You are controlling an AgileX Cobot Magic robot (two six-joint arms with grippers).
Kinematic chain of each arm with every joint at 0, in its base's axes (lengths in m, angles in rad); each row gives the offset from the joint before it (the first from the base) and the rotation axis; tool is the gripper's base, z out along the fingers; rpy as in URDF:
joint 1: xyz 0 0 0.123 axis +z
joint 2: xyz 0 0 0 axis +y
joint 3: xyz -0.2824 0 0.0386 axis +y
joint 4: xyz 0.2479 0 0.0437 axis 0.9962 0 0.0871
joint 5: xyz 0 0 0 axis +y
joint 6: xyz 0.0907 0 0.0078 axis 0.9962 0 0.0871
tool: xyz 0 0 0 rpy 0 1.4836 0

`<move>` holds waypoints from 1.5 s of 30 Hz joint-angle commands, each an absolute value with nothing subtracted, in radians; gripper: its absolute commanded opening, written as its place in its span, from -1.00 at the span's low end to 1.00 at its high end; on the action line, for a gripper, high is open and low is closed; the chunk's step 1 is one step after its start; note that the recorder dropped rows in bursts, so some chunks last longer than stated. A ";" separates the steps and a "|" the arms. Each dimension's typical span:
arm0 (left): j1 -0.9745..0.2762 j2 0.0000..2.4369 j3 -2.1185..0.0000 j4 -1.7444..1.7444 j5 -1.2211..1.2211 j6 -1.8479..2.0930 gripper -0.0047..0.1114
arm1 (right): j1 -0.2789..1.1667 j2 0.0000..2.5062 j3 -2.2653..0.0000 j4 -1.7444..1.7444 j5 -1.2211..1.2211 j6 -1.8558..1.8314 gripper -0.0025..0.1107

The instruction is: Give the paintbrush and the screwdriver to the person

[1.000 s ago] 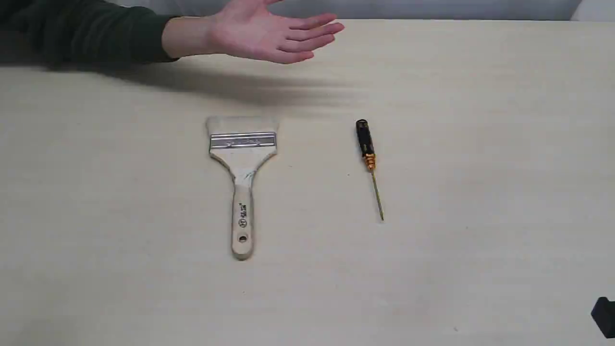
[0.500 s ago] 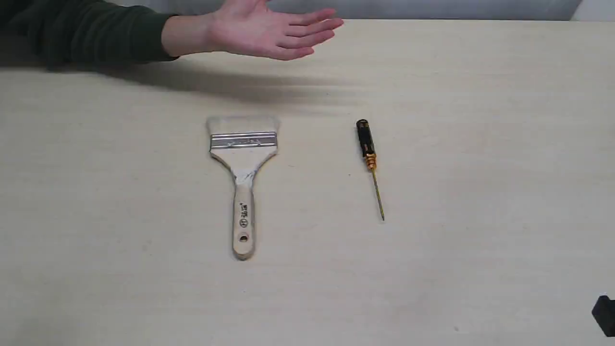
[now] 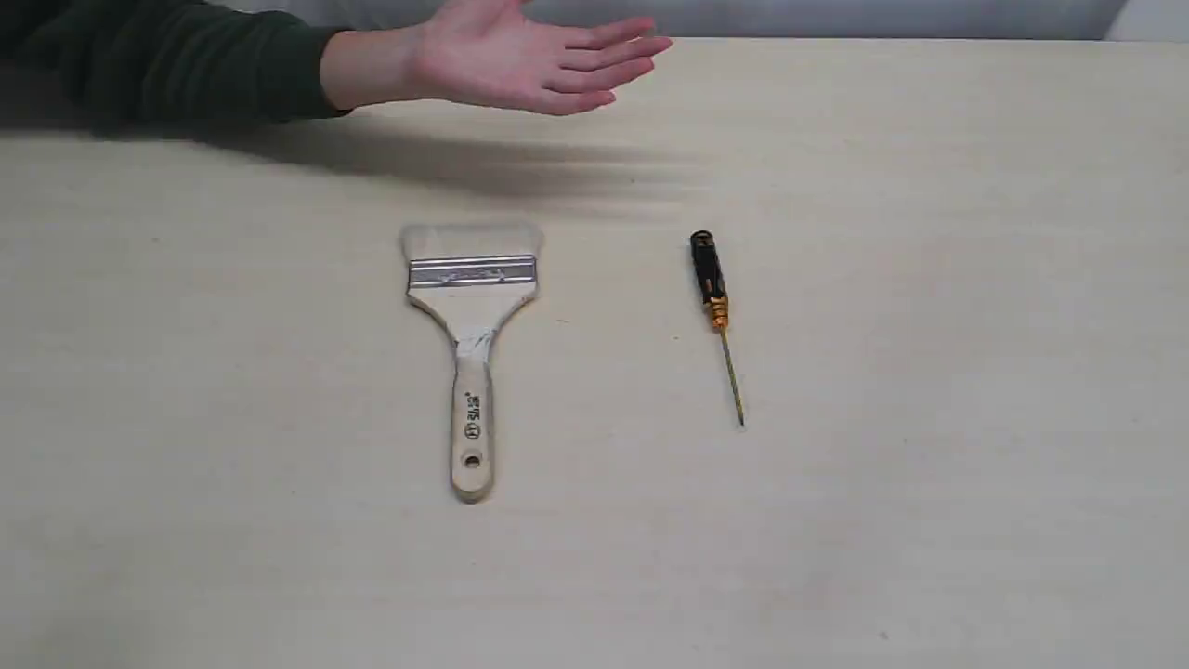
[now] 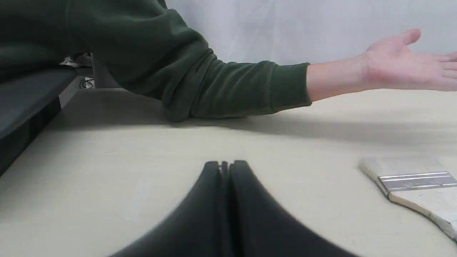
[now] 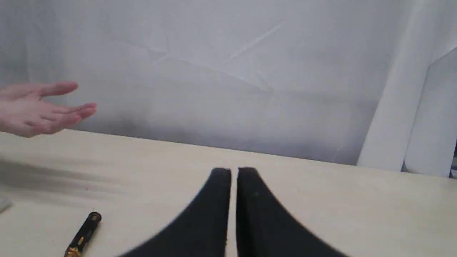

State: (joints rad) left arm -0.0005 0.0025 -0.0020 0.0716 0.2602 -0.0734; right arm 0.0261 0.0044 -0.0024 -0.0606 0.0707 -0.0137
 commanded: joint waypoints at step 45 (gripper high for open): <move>-0.007 0.000 0.000 0.069 0.249 -0.075 -0.92 | 0.026 0.732 -0.762 0.425 0.253 -0.129 -0.88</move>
State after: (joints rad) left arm -0.0005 0.0025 -0.0020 0.0716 0.2602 -0.0734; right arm 0.0261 0.6758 -0.7287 0.4119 0.2279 -0.0822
